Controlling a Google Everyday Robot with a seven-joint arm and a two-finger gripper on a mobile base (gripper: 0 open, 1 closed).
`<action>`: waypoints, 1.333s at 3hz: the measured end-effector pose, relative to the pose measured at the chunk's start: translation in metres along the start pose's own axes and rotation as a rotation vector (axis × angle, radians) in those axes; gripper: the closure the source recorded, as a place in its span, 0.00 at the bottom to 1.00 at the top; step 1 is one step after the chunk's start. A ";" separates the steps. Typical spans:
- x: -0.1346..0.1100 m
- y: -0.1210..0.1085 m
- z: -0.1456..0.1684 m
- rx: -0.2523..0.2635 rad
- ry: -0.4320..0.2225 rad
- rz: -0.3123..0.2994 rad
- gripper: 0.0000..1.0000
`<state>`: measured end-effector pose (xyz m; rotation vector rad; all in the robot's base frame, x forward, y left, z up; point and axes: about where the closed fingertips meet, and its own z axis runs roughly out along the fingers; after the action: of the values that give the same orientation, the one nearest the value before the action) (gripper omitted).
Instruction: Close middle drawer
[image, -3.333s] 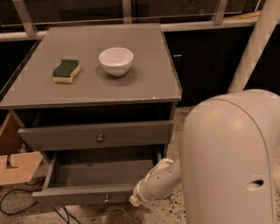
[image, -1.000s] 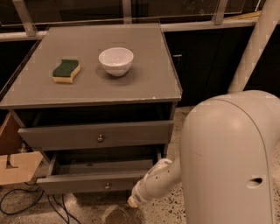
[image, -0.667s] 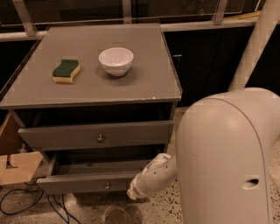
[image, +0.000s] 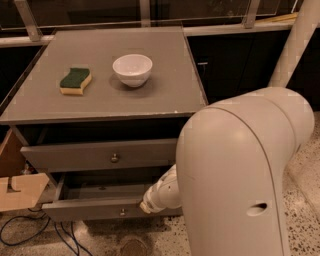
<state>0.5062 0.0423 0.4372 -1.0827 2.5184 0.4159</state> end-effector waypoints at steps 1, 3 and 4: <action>0.000 0.000 0.000 0.000 0.000 -0.001 0.82; 0.000 0.000 0.000 0.000 0.000 -0.001 0.27; 0.000 0.000 0.000 0.000 0.000 -0.001 0.04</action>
Offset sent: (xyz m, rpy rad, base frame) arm 0.0004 0.0004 -0.0001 -0.0009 -0.0006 0.0010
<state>0.5066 0.0427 0.4371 -1.0845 2.5179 0.4148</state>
